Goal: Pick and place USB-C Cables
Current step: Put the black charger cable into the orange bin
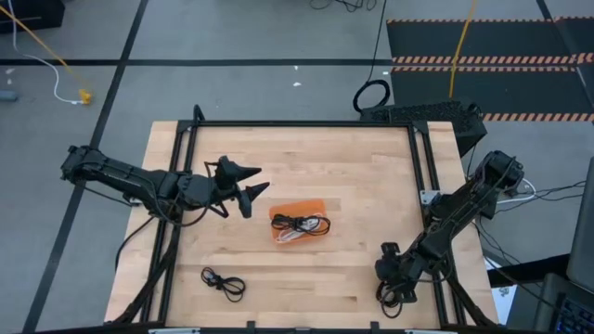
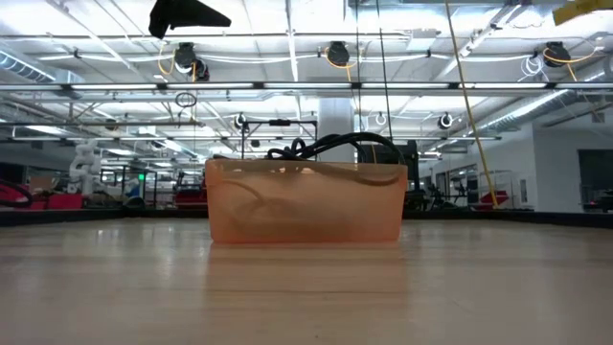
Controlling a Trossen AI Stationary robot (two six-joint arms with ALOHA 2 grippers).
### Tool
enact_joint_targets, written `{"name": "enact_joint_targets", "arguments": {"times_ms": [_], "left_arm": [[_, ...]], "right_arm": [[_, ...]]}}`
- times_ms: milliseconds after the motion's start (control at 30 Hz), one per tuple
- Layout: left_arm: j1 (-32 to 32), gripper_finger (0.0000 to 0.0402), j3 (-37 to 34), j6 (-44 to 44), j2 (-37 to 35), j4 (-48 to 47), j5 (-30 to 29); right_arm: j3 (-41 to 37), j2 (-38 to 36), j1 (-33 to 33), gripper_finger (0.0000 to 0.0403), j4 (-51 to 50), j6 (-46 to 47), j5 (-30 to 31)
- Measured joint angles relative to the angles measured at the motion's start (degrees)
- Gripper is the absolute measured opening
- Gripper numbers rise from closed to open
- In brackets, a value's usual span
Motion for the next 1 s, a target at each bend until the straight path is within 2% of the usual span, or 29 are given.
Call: {"name": "enact_joint_targets", "arguments": {"times_ms": [233,333,433,633,800,1000], "left_arm": [[0.00,0.0257,0.00,-0.22,0.00,0.00,0.00],[0.00,0.0257,0.00,-0.22,0.00,0.03,0.01],[0.00,0.0257,0.00,-0.07,0.00,0.03,0.02],[0.00,0.0257,0.00,0.02,0.00,0.00,0.02],[0.00,0.0257,0.00,0.06,0.00,0.01,0.02],[0.00,0.0257,0.00,0.24,0.00,0.03,0.04]], "right_arm": [[0.22,3.76,0.26,0.0225,0.26,-0.74,1.14],[0.14,3.28,0.28,0.0207,0.08,-0.61,2.31],[0.01,2.51,0.26,0.0162,-0.18,-0.60,2.85],[-0.11,2.36,0.20,0.0031,0.16,-0.59,4.24],[-0.11,2.49,-0.56,0.0031,3.34,2.64,4.26],[-0.09,2.47,-1.45,0.0031,14.98,-1.96,7.49]]}}
